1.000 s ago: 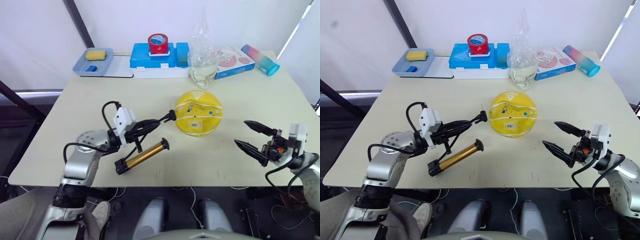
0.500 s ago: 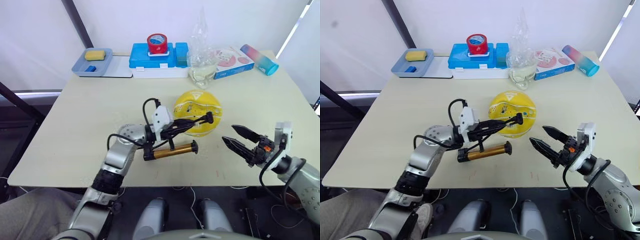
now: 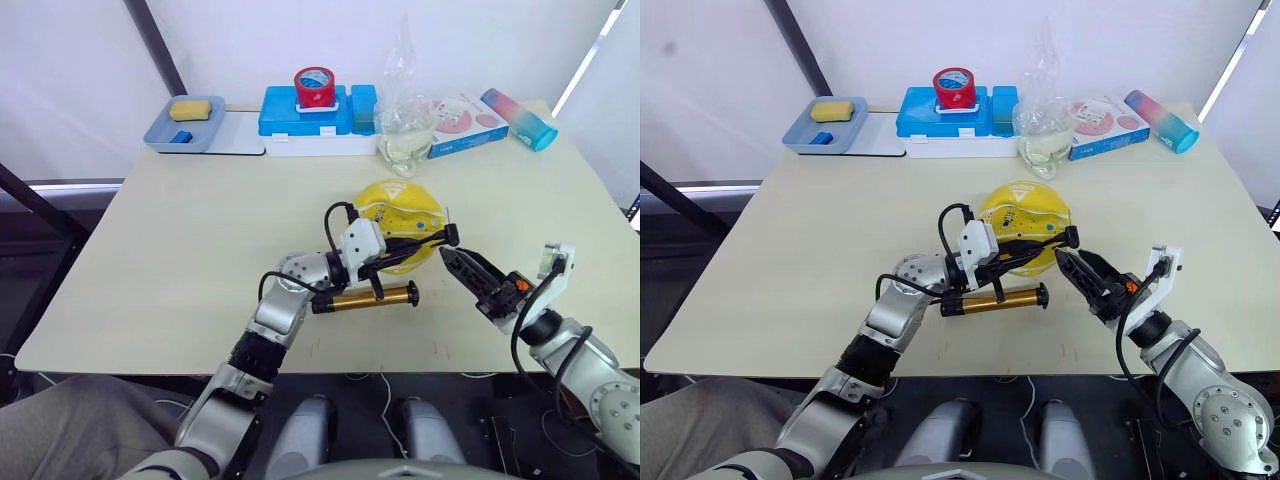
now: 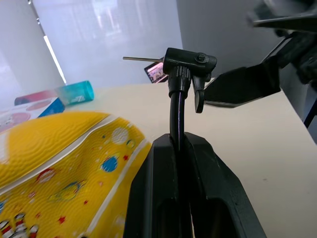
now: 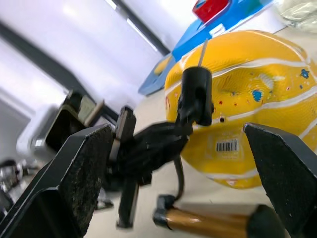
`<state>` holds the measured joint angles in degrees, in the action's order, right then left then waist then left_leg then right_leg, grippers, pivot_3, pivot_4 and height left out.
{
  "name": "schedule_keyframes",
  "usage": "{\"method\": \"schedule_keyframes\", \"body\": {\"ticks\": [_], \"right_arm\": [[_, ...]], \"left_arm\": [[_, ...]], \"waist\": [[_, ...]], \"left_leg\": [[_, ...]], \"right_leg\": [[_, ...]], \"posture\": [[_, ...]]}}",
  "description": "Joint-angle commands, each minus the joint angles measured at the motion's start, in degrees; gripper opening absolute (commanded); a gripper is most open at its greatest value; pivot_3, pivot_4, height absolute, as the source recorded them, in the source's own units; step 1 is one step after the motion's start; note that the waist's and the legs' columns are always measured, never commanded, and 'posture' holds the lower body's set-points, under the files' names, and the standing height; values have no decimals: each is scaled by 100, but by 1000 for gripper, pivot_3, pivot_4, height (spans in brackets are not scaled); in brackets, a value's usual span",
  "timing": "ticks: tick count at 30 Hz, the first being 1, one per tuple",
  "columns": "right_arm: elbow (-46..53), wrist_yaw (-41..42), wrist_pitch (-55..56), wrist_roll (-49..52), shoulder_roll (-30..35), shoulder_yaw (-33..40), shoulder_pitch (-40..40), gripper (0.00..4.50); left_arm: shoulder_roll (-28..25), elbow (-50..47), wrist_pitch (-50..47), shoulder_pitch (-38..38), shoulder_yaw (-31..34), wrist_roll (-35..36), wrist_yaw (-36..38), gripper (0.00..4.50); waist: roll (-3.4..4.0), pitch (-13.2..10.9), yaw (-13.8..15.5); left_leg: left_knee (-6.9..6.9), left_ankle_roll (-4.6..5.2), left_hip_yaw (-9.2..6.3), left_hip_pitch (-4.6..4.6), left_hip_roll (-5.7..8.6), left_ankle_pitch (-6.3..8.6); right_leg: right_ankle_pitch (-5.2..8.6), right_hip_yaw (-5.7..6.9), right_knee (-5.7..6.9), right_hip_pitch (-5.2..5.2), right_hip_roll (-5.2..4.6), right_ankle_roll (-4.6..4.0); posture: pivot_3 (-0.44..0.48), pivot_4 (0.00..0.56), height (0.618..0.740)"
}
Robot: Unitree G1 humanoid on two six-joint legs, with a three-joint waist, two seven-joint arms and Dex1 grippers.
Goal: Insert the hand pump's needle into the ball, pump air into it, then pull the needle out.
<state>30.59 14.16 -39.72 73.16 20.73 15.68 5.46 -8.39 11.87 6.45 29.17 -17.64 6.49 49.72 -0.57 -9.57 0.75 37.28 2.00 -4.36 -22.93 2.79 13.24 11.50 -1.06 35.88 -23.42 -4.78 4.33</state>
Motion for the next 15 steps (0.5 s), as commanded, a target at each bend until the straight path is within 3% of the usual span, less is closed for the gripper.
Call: {"method": "schedule_keyframes", "body": {"ticks": [1, 10, 13, 15], "right_arm": [[181, -319, 158, 285, -89, 140, -113, 4500], [117, -459, 293, 532, -232, 75, -251, 4500], [78, -387, 297, 467, -188, 46, -270, 3759], [40, -397, 327, 415, -205, 32, -280, 2828]], "left_arm": [[134, -41, 270, 119, -53, -61, -90, 180], [228, 89, 404, 137, -88, -110, -126, 180], [243, 164, 411, 167, -56, -106, -167, 0], [250, 191, 430, 180, -64, -105, -165, 0]], "waist": [[0, 0, -1], [1, 0, -8], [1, 0, -8], [1, 0, -8]], "left_leg": [[0, 0, 0, 0, 0, 0], [0, 0, -1, 1, -3, 0], [0, 0, -1, 1, -3, 0], [0, 0, -1, 1, -3, 0]], "right_leg": [[0, 0, 0, 0, 0, 0], [5, 0, 0, 0, 8, 8], [5, 0, 0, 0, 8, 8], [5, 0, 0, 0, 8, 8]], "posture": [[0, 150, 739], [0, 150, 739], [0, 150, 739], [0, 150, 739]]}}
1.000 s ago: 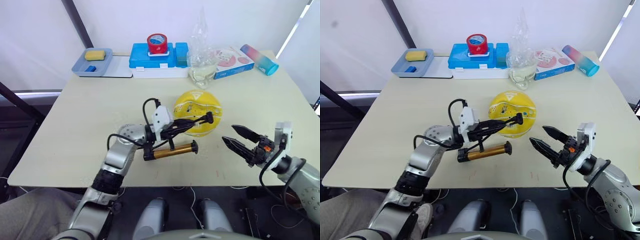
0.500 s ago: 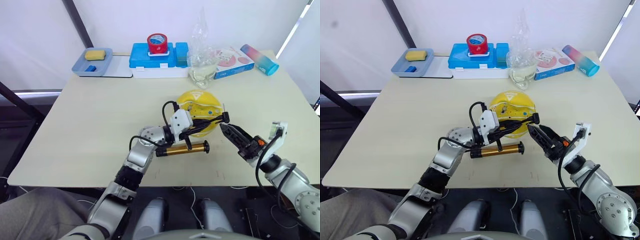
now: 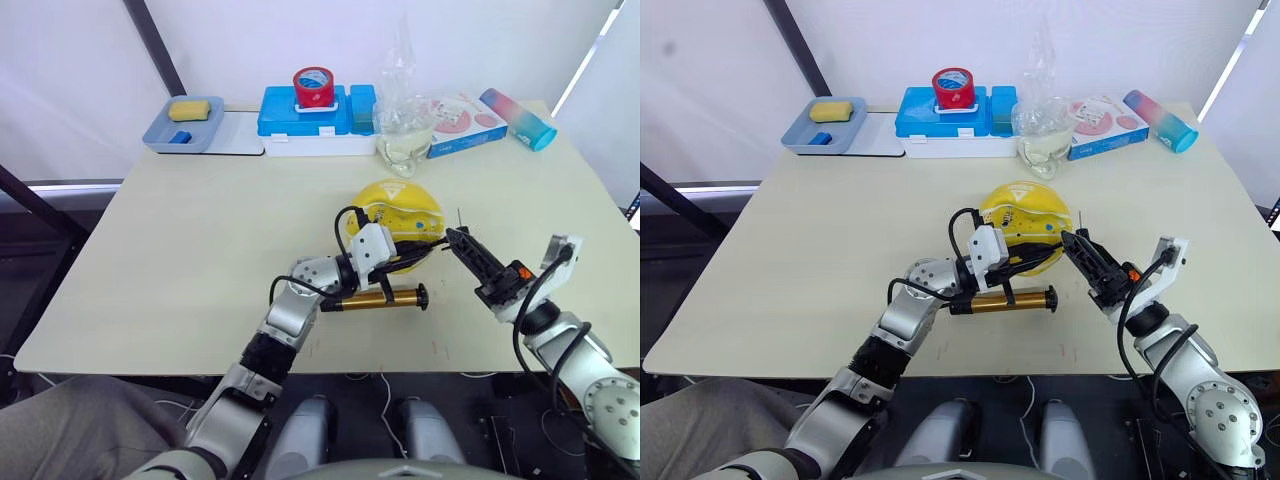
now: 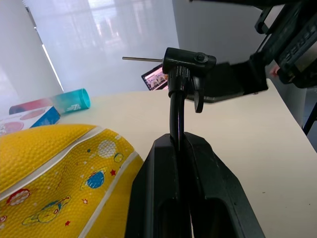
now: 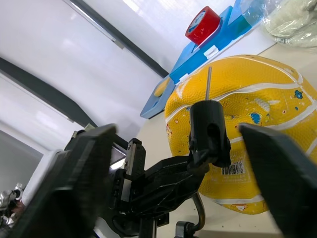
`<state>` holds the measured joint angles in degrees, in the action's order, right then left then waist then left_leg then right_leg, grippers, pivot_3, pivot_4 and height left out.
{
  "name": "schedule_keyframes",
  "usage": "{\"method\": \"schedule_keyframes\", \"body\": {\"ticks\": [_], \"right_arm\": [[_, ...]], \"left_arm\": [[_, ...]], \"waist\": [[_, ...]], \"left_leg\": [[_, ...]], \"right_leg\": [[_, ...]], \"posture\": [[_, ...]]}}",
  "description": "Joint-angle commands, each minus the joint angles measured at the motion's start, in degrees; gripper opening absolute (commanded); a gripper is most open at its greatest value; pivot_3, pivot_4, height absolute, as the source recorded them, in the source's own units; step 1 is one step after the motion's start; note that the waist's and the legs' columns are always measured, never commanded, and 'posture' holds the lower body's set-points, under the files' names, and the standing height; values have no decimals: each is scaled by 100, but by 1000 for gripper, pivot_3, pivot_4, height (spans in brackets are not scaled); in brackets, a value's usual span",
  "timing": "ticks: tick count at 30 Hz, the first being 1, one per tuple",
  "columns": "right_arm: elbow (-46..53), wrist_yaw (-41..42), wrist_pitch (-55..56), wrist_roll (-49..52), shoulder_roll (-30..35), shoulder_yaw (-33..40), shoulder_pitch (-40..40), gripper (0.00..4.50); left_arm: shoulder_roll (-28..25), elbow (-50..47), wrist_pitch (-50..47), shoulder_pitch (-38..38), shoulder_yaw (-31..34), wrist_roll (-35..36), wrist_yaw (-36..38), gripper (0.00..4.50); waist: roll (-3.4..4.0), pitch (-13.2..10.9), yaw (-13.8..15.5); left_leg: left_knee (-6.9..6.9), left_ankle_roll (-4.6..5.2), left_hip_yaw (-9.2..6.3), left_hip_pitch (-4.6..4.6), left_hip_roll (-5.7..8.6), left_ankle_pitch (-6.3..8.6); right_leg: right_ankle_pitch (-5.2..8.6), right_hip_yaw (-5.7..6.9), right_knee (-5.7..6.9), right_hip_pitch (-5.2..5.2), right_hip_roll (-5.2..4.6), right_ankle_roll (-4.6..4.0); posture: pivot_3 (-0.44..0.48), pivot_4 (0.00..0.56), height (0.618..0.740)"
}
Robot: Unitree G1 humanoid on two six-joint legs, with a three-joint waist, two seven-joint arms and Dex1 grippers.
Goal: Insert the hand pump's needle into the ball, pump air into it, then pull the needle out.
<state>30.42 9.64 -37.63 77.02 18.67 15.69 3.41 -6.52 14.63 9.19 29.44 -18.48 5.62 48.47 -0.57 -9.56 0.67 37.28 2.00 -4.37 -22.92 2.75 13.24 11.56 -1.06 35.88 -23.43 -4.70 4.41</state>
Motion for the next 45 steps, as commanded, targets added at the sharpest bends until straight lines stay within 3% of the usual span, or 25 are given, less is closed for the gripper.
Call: {"method": "schedule_keyframes", "body": {"ticks": [1, 5, 10, 15, 23, 25, 35, 45], "right_arm": [[41, 61, 134, -33, 0, 14, -81, 2339], [-8, 72, 175, -148, -17, -22, -94, 327], [-44, 124, 199, -281, 5, -6, -85, 262], [-81, 391, 36, -373, 427, 118, -34, 262], [-226, 1547, -233, -653, 1780, 501, 134, 262], [-285, 1917, -235, -855, 2109, 607, 207, 262], [-788, 4061, 942, -2898, 3167, 627, 492, 262], [-1098, 5032, 1240, -3380, 3386, 1131, 783, 262]], "left_arm": [[65, -91, 161, 144, 8, -10, -23, 0], [71, -143, 154, 87, -35, 29, 40, 0], [80, -189, 129, 67, -58, 110, 149, 0], [0, -244, -124, 84, 11, 331, 420, 0], [-300, -667, -585, 222, 231, 618, 661, 3370], [-378, -930, -847, 253, 289, 714, 643, 4469], [-884, -1758, -2113, 543, 932, 931, 49, 4469], [-1734, -1450, -3240, 968, 1203, 805, -95, 4469]], "waist": [[0, 0, 0], [0, 0, -4], [0, 0, -2], [0, 0, -3], [1, 0, 4], [0, 0, 3], [-2, -1, -2], [-5, -3, 12]], "left_leg": [[0, 0, 0, 0, 0, 0], [0, 0, 0, 0, 0, 0], [0, 0, 0, 0, 0, 0], [0, 0, 1, 0, 0, 0], [2, 0, 0, -1, 0, 0], [2, 0, 0, -2, -2, 0], [7, 1, 3, -2, -4, 0], [8, 0, 3, -3, -2, 1]], "right_leg": [[0, 0, 0, 0, 0, 0], [0, 0, 0, 0, 1, 0], [0, 0, 0, 0, 1, 0], [0, -1, 0, 0, 1, 0], [0, 0, 0, 0, 1, 0], [1, 1, 0, 1, 2, 1], [4, 3, -1, 2, 5, 8], [4, 2, -1, 2, 3, 7]], "posture": [[0, 150, 739], [0, 150, 739], [0, 150, 739], [0, 150, 739], [0, 150, 739], [0, 150, 739], [0, 150, 739], [0, 150, 739]]}}
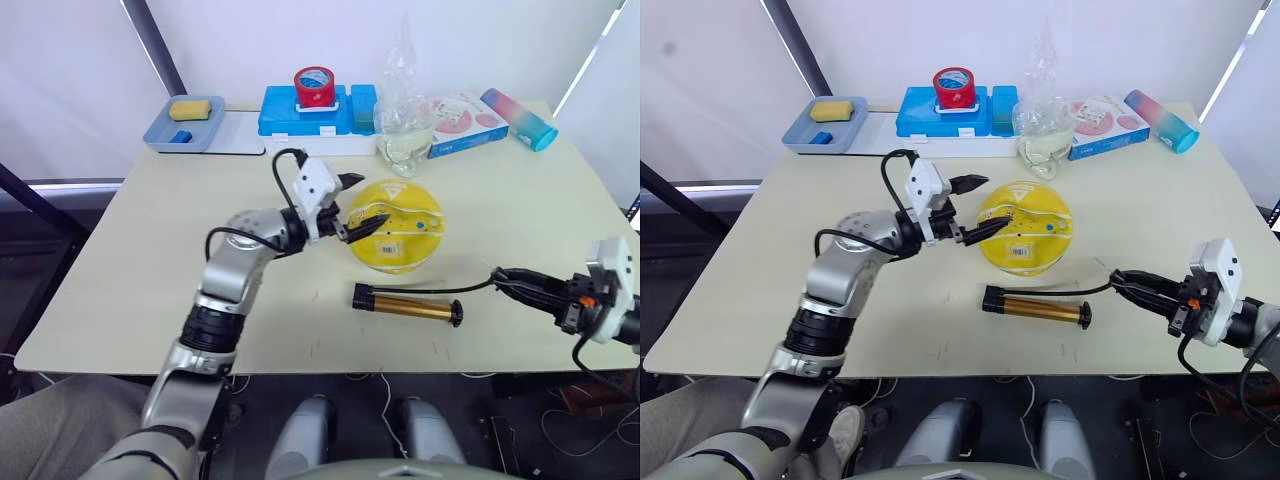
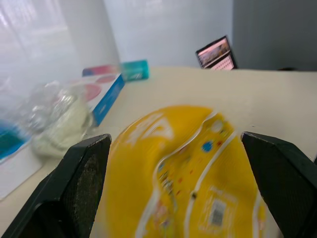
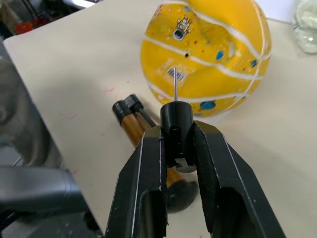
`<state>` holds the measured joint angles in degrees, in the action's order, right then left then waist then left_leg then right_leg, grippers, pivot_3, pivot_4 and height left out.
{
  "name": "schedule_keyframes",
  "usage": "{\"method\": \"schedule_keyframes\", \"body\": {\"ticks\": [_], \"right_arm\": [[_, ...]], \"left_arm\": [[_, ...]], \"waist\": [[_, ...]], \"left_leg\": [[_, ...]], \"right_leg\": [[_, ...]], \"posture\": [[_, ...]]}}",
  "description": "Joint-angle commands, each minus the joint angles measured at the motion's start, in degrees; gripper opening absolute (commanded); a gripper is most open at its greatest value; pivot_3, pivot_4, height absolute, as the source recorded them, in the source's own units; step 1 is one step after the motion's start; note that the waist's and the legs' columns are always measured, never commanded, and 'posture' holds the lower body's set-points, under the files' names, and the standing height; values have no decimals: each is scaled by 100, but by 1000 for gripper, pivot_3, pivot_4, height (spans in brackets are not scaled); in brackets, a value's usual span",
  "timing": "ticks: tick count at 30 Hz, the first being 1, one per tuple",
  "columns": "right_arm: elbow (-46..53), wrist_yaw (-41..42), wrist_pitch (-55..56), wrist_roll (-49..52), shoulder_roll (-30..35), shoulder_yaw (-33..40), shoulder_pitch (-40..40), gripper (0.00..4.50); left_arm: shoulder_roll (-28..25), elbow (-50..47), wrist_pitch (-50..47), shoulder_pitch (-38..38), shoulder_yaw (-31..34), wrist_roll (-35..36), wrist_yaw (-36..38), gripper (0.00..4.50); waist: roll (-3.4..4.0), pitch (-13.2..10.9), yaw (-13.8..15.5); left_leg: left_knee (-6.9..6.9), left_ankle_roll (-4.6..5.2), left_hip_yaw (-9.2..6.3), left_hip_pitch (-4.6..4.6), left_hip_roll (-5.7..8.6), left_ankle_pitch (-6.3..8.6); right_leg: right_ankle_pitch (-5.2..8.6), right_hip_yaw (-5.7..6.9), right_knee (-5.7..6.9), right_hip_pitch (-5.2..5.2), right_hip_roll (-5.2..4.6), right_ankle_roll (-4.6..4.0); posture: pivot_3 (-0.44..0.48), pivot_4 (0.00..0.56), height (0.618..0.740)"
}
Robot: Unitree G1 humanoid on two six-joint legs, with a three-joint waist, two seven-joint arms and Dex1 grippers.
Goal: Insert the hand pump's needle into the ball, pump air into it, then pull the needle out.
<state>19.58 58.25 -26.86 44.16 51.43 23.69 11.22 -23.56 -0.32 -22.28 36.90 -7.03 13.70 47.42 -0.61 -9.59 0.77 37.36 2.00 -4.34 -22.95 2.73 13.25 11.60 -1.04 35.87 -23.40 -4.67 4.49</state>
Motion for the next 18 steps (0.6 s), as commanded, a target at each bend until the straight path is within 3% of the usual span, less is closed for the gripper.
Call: {"method": "schedule_keyframes", "body": {"ticks": [1, 9, 18], "right_arm": [[-67, 202, 215, -168, 115, 355, -2, 262], [-169, 382, 324, -425, 50, 407, 15, 262], [80, 222, 345, -473, -186, 355, 0, 262]], "left_arm": [[-44, 172, -105, 288, 50, -22, -2, 4469], [69, 1231, -19, 854, -252, -257, 253, 4469], [481, 2274, 72, 1425, -299, -599, -99, 4469]], "waist": [[-2, -1, 12], [-9, -5, 3], [-22, -14, -4]], "left_leg": [[0, 0, 0, 0, 1, 0], [3, -1, -2, 0, 0, 0], [3, -1, -2, -1, 2, 0]], "right_leg": [[0, 0, 0, 1, -2, 0], [0, 2, 0, 2, -1, 0], [0, 1, 0, 1, -3, 0]], "posture": [[0, 150, 739], [0, 150, 739], [0, 150, 739]]}}
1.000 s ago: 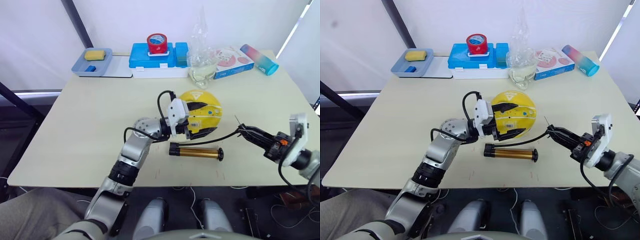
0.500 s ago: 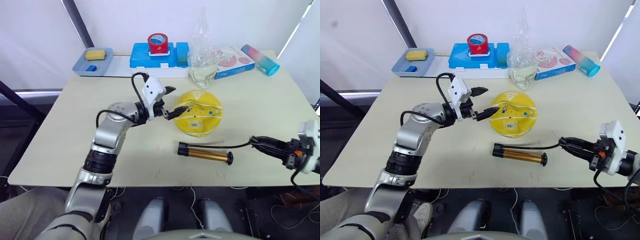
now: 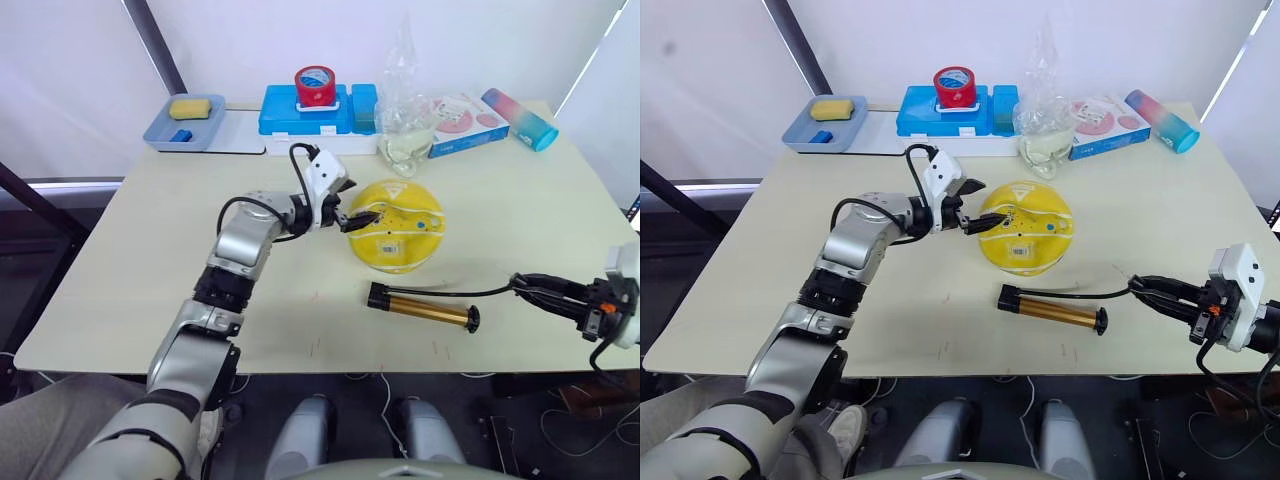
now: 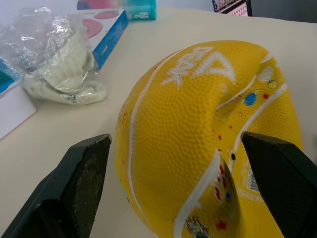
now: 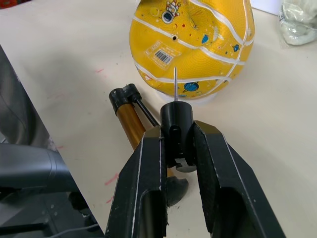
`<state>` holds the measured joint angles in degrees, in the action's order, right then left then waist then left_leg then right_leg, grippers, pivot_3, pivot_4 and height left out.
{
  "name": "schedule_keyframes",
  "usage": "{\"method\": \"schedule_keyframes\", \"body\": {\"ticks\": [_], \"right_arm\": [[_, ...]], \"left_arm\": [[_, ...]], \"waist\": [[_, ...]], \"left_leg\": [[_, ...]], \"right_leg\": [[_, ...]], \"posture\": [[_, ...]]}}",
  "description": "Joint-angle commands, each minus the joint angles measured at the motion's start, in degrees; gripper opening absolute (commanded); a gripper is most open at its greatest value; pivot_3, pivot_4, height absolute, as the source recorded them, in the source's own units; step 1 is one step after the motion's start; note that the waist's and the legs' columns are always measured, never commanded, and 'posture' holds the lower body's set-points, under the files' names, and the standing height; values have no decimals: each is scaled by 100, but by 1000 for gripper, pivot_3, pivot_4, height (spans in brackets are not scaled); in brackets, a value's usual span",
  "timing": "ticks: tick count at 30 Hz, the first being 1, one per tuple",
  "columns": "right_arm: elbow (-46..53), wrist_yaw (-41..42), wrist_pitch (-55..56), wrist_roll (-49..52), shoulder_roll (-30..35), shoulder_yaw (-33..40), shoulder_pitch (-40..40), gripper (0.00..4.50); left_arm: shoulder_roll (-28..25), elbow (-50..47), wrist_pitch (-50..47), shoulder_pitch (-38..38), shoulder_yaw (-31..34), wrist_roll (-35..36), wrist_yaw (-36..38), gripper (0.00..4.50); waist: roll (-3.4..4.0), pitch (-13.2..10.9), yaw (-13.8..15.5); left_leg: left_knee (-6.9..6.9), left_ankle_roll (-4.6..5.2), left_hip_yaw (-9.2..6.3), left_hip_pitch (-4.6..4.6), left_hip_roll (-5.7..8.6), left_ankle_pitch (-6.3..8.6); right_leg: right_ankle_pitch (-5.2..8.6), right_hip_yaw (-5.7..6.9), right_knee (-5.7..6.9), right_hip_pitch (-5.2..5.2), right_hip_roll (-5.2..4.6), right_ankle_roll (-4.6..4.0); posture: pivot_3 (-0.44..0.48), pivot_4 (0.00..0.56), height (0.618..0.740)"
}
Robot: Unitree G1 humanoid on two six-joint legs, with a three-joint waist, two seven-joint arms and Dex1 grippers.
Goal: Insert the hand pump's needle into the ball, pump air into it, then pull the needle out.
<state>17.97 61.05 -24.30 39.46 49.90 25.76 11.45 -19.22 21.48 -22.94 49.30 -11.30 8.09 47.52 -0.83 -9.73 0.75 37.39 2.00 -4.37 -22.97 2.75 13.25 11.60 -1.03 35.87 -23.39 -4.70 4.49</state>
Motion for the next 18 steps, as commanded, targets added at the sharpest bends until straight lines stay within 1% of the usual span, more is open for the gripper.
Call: {"method": "schedule_keyframes", "body": {"ticks": [1, 2, 3, 4, 7, 8, 9, 12, 13, 16, 18], "right_arm": [[272, -79, 88, -9, -51, 141, -11, 262], [315, -106, 81, -12, -76, 134, -1, 262], [361, -136, 72, -16, -104, 123, 9, 262], [402, -162, 60, -18, -127, 113, 12, 262], [518, -281, -1, -2, -191, 48, -39, 262], [547, -318, -21, -1, -207, 23, -62, 262], [572, -362, -50, 9, -223, -8, -92, 262], [692, -512, -250, 153, -258, -89, -205, 262], [735, -555, -319, 194, -264, -112, -240, 262], [932, -867, -703, 411, -289, -239, -454, 262], [1078, -1136, -1031, 574, -284, -353, -642, 262]], "left_arm": [[89, 137, 144, 204, 151, -25, -131, 4469], [131, 167, 144, 215, 173, -5, -154, 4469], [172, 192, 132, 216, 190, 11, -186, 3982], [201, 200, 122, 203, 200, 13, -221, 3730], [323, 20, 0, 25, 218, 73, -301, 2456], [363, -63, -59, -40, 228, 90, -347, 1607], [391, -144, -93, -102, 224, 80, -391, 1347], [523, -454, -292, -257, 330, 124, -631, 161], [549, -544, -344, -294, 349, 132, -688, 8], [658, -820, -540, -431, 448, 189, -952, 8], [725, -972, -594, -503, 493, 181, -1141, 8]], "waist": [[0, 0, -3], [0, 0, -2], [0, 0, -1], [-1, -1, 2], [-3, -2, 1], [-4, -2, -1], [-4, -2, -1], [-4, -2, 0], [-4, -2, 3], [-4, -2, -4], [-4, -2, -2]], "left_leg": [[0, 0, 0, 0, 0, 0], [0, 0, 0, 0, 0, 0], [0, 0, -1, 0, 0, 0], [-1, 0, -1, 0, 0, 0], [0, 0, -1, 0, 0, 0], [0, 0, -1, 1, 0, 0], [0, 0, -1, 1, 0, 0], [0, 0, -1, 1, -1, 0], [0, -1, -2, 1, -1, 0], [0, -1, -3, 1, -1, 0], [0, -1, -2, 1, -1, 0]], "right_leg": [[0, 0, 0, 0, 0, 0], [0, 0, 0, 0, 0, 0], [0, 0, 0, 0, 0, 0], [0, 0, 0, 0, 0, 0], [0, 0, 0, 0, -1, 0], [0, 0, 0, 0, -2, 0], [-1, 0, 0, 0, -2, 0], [-1, -1, 1, 0, -2, -1], [-1, 0, 1, 0, -2, -1], [-2, 0, 1, 0, -2, -2], [-12, -1, 1, 0, -3, -17]], "posture": [[0, 150, 739], [0, 150, 739], [0, 150, 739], [0, 150, 739], [0, 150, 739], [0, 150, 739], [0, 150, 739], [0, 150, 739], [0, 150, 739], [0, 150, 739], [0, 150, 739]]}}
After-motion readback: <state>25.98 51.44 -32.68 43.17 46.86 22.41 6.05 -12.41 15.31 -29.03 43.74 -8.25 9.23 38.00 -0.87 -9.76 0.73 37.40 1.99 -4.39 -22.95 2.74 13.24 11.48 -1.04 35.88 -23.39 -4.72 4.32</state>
